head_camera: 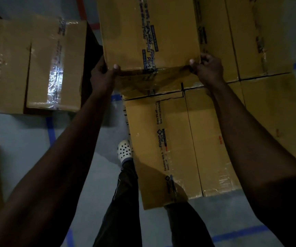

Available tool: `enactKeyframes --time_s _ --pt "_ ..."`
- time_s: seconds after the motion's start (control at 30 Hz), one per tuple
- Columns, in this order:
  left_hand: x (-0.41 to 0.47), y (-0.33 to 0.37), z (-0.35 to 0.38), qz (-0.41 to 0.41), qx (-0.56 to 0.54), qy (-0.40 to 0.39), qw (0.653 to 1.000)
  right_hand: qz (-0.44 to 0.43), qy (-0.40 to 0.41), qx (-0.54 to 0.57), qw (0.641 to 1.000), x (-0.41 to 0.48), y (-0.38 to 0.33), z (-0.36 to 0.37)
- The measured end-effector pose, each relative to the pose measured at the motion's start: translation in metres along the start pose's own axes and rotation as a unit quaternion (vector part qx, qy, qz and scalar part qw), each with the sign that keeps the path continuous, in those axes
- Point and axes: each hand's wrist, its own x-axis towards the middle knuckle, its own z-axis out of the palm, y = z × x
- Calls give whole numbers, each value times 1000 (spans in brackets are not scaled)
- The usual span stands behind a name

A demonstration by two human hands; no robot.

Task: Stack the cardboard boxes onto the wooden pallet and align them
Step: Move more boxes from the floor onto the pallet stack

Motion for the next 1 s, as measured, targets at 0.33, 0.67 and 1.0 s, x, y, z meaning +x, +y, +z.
enactKeyframes --time_s 0.33,0.67,1.0 --pt "-22 1 16 -15 -19 0 1000 -5 3 1 1000 -5 8 -11" --pt "-28 -10 20 0 -30 11 999 -24 7 -11 1000 -8 15 -11" --pt "-35 -13 18 3 -23 -23 999 -25 35 -93 995 -21 17 -2"
